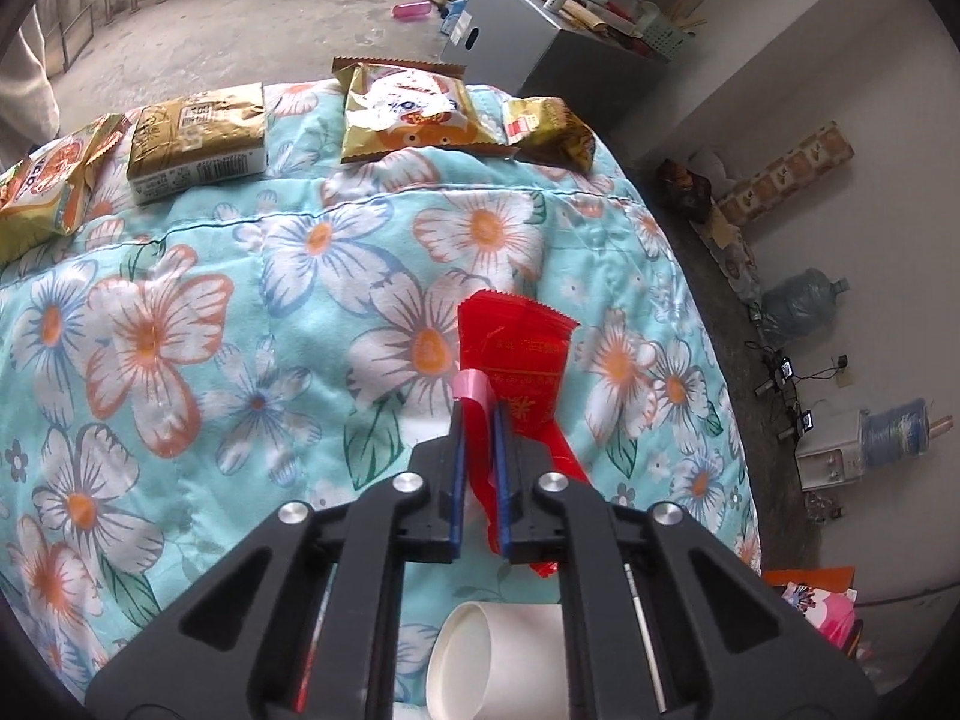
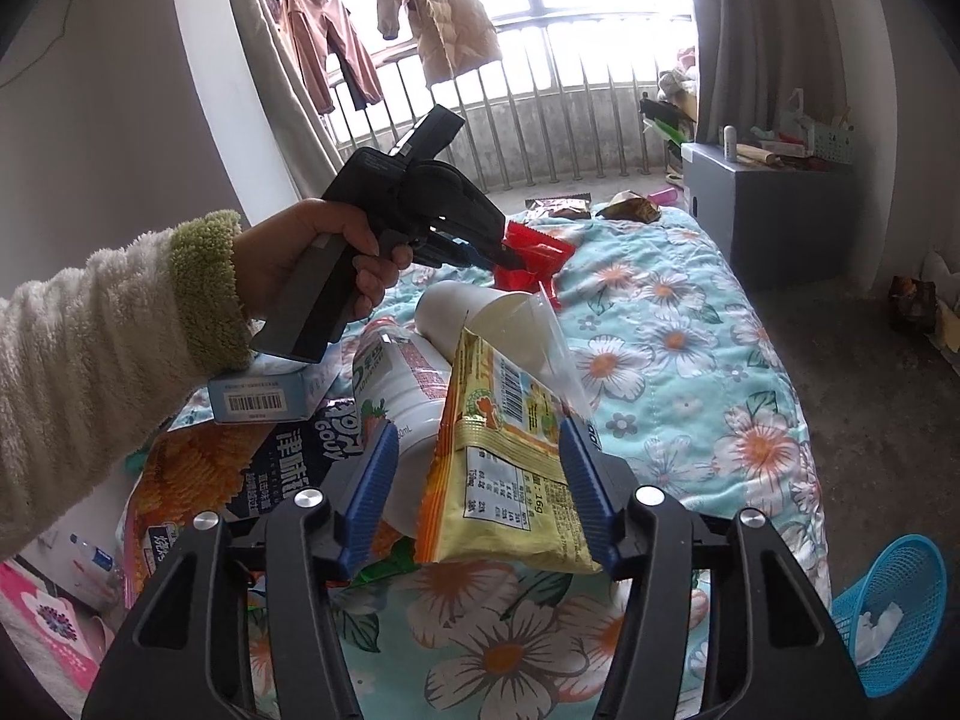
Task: Collect trash
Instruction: 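Grasp the red plastic bag with the left tool while the right tool grasps the yellow snack packet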
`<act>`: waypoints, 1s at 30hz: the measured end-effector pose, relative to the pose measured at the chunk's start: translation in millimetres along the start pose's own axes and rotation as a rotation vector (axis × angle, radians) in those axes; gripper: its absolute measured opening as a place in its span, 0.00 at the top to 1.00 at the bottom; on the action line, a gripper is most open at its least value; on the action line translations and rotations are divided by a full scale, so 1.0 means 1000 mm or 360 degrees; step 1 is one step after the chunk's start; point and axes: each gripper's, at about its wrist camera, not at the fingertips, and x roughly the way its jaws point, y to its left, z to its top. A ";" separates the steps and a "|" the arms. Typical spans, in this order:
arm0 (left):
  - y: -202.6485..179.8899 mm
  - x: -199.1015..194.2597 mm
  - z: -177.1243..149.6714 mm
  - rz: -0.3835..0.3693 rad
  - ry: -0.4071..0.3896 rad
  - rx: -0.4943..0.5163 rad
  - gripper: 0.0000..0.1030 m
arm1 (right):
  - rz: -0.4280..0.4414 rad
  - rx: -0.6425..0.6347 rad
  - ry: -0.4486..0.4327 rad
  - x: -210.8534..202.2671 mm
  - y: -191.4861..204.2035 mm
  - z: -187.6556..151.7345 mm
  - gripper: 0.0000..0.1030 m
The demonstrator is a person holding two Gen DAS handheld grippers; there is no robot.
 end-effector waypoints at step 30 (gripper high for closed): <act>-0.042 -0.103 -0.014 0.0010 -0.0400 0.0229 1.00 | -0.0162 0.0230 -0.0152 -0.067 -0.024 -0.016 0.89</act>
